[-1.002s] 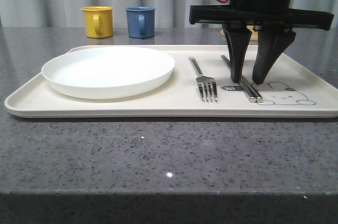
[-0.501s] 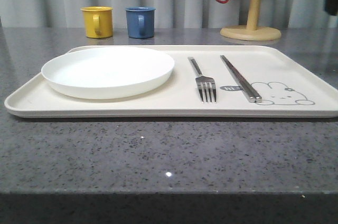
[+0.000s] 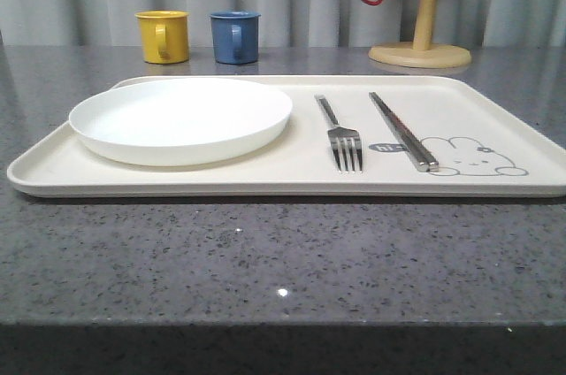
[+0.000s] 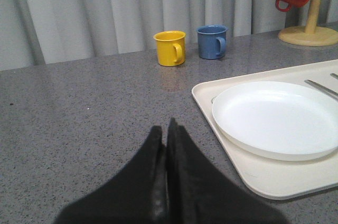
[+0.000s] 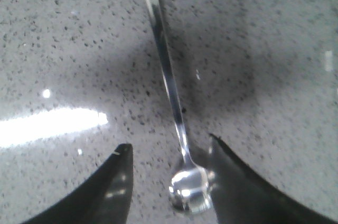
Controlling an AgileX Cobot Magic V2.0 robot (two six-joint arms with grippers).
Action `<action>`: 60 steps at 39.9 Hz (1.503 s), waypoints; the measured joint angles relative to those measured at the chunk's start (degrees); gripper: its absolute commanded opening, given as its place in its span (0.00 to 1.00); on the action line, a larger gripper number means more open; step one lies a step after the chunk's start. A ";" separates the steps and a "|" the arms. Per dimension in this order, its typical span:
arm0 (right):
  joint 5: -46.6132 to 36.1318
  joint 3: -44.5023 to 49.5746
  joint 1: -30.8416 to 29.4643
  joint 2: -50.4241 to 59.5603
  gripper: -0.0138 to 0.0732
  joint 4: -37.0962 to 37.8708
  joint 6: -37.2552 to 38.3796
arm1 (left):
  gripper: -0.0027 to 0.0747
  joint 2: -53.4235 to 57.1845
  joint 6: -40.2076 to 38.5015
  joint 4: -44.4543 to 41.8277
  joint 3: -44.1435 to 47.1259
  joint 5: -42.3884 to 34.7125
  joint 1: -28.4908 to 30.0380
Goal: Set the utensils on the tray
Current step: 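Grasp the silver spoon with the right gripper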
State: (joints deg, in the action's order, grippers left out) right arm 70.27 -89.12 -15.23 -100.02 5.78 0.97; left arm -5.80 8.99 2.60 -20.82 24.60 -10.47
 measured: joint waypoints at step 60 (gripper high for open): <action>0.06 0.00 6.07 4.40 0.16 -1.82 7.59 | 0.01 0.00 0.00 0.00 0.00 0.00 0.23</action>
State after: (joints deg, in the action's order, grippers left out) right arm 70.33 -89.12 -9.16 -95.62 3.96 8.56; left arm -5.80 8.99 2.60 -20.82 24.60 -10.24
